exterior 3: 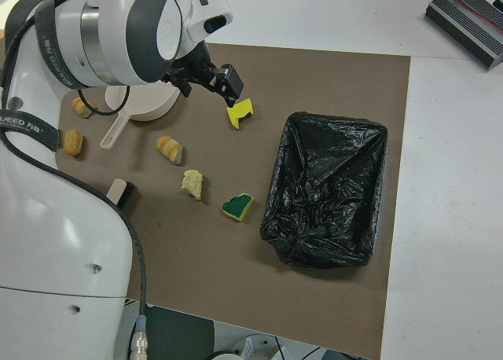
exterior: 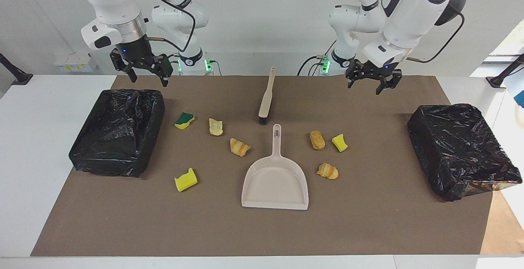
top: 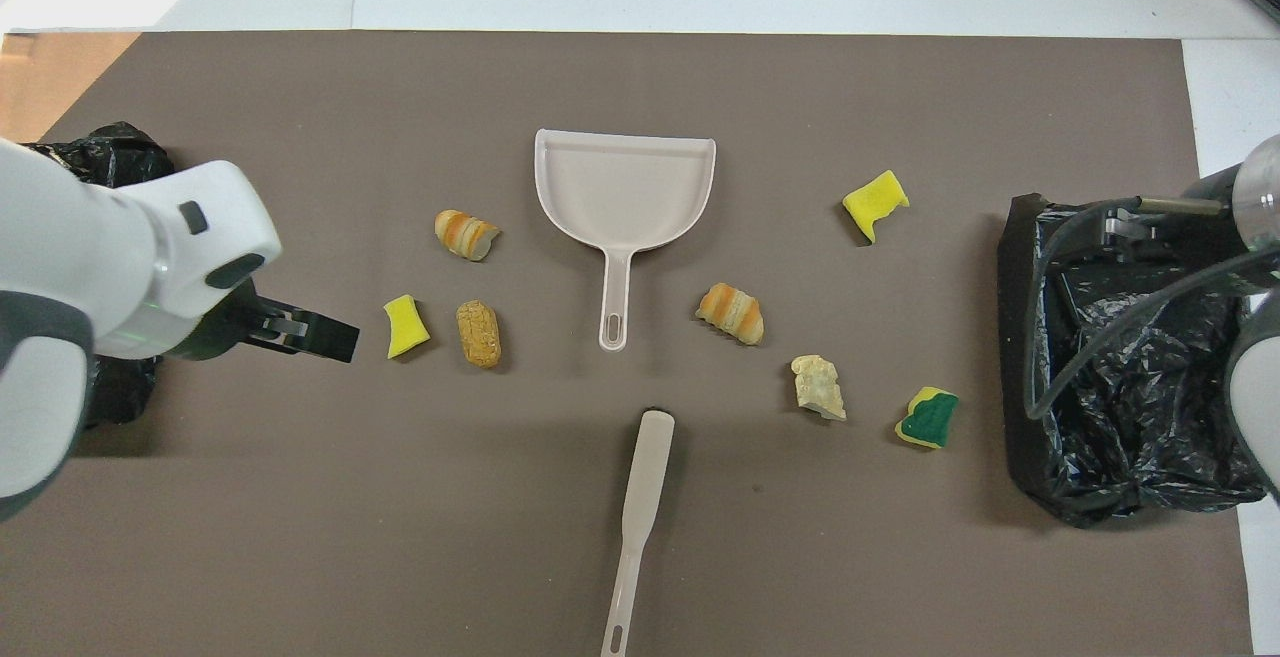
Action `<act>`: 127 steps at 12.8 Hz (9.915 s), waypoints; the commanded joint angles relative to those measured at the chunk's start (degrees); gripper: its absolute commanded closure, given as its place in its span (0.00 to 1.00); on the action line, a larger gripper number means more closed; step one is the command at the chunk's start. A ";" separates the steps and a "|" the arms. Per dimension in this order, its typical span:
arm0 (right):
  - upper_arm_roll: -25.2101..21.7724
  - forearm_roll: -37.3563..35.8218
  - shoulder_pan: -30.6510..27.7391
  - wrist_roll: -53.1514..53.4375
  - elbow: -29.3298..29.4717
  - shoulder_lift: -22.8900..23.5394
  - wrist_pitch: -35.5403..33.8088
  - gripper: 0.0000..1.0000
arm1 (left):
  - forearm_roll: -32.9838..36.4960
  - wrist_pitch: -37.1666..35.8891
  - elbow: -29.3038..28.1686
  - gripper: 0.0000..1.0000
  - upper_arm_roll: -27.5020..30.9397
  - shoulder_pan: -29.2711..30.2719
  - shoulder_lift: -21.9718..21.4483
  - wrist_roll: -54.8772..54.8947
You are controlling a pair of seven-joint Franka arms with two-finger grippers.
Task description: Sweep and dump trash in bin
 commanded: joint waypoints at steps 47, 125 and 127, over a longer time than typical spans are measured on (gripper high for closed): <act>1.18 -0.92 29.62 30.90 2.51 33.07 35.39 0.74 | 8.04 1.13 -31.14 1.00 -0.09 -21.41 -17.75 -33.37; 1.35 -12.26 18.10 -68.33 1.02 29.82 22.47 1.00 | -0.46 23.27 -8.20 1.00 -2.90 -9.51 15.82 -22.99; 1.27 -11.47 18.10 -68.33 0.75 29.73 22.56 1.00 | -3.20 23.54 -8.11 1.00 -2.99 -14.52 15.29 -23.08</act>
